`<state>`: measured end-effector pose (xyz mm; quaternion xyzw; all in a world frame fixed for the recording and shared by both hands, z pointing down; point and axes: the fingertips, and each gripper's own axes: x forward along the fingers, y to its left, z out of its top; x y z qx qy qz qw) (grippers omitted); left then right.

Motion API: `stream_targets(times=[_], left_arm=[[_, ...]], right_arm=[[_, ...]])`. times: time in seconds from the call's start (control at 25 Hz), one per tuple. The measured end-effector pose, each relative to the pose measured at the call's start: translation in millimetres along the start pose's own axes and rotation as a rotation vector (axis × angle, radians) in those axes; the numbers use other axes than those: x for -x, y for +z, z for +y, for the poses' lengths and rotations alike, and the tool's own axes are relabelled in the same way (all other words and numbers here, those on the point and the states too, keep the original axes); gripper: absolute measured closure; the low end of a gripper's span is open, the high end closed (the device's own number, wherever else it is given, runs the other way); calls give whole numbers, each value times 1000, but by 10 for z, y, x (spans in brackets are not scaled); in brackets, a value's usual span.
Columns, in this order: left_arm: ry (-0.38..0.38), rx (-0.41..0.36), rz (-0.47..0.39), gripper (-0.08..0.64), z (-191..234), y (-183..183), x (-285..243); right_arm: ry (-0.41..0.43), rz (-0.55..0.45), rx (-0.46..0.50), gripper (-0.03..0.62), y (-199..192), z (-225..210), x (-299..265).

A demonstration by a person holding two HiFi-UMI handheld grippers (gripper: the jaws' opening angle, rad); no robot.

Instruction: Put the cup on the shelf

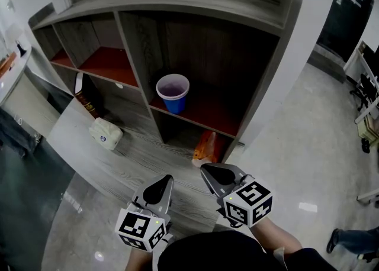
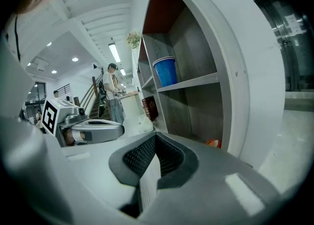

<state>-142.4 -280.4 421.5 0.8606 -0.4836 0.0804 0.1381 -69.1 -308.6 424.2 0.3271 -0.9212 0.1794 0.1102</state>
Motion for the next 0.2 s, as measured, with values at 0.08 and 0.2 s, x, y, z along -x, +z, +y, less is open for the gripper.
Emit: stream_targets(times=[0.08,0.2], left_arm=[[3,0,-2,565,11,6,4],[7,-3,-8,565,27,26,3]], right_arm=[[-3,-3,-1,592,7,-6,-2],[-5,-9,1,592,23,-9,-3]])
